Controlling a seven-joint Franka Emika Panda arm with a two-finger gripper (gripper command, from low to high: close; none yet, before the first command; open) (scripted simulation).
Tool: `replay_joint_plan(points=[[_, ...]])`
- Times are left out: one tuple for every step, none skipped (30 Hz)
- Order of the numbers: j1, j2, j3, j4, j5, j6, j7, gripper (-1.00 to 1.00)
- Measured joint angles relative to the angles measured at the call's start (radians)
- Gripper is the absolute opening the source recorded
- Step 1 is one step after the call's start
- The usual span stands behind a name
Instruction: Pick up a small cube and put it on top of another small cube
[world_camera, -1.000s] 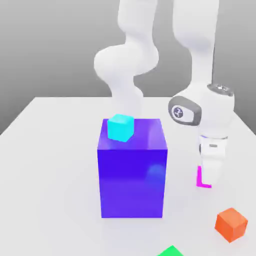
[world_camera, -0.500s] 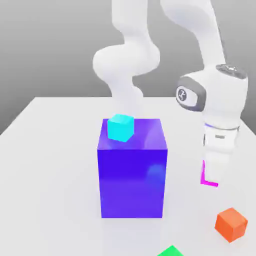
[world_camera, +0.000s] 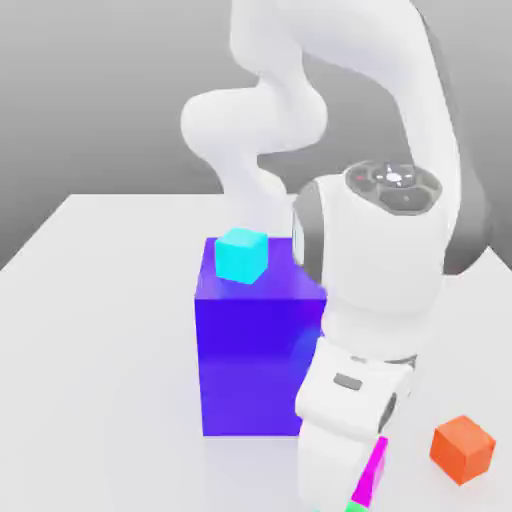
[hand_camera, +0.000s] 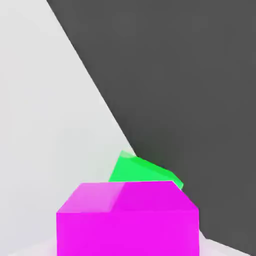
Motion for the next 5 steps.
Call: replay_joint_plan(points=[[0.0,0.0,0.0,0.0,0.0,0.0,0.0,1.0],[0.0,0.0,0.0,0.0,0.0,0.0,0.0,1.0],[0.0,0.0,0.0,0.0,0.0,0.0,0.0,1.0],[0.0,0.0,0.0,0.0,0.0,0.0,0.0,1.0],[0.0,0.0,0.0,0.0,0.0,0.0,0.0,1.0]])
